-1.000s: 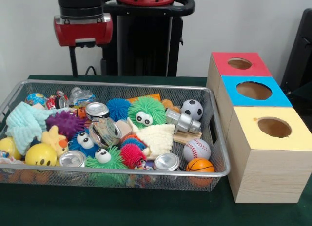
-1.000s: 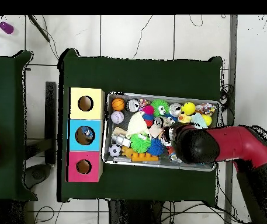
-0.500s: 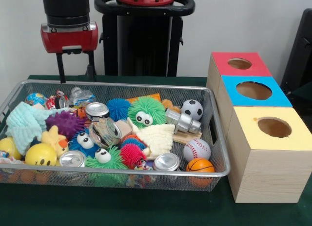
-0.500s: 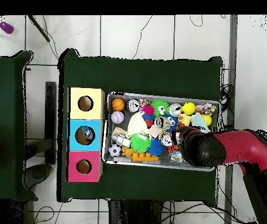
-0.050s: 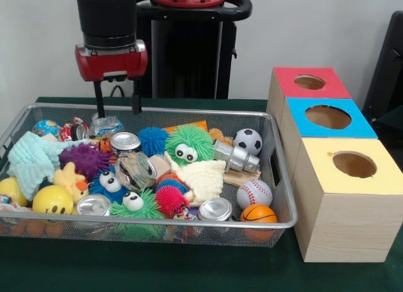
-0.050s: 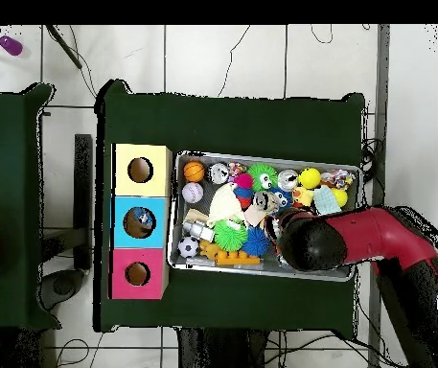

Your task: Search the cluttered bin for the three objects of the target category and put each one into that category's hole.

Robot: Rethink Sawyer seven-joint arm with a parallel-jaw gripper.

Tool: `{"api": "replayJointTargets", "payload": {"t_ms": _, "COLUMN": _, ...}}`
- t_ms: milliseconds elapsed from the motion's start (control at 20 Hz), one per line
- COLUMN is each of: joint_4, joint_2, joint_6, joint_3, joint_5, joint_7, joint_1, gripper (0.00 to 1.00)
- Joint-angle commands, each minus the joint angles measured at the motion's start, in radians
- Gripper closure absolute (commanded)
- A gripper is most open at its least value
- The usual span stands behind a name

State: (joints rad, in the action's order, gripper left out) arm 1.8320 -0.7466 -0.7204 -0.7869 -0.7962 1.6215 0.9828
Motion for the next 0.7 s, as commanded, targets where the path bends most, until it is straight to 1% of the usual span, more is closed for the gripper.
{"api": "replayJointTargets", "payload": {"t_ms": 50, "joint_4": 0.020, "joint_2": 0.065, "joint_6": 0.052, "joint_3": 0.000, "joint_5": -0.075, "joint_7": -0.162, "joint_1": -0.017, "gripper": 0.00}}
{"api": "replayJointTargets", "payload": {"t_ms": 400, "joint_4": 0.020, "joint_2": 0.094, "joint_6": 0.072, "joint_3": -0.001, "joint_5": -0.083, "joint_7": -0.167, "joint_1": -0.002, "gripper": 0.00}}
{"api": "replayJointTargets", "payload": {"t_ms": 700, "joint_4": 0.022, "joint_2": 0.090, "joint_6": 0.064, "joint_3": -0.007, "joint_5": -0.076, "joint_7": -0.182, "joint_1": 0.006, "gripper": 0.00}}
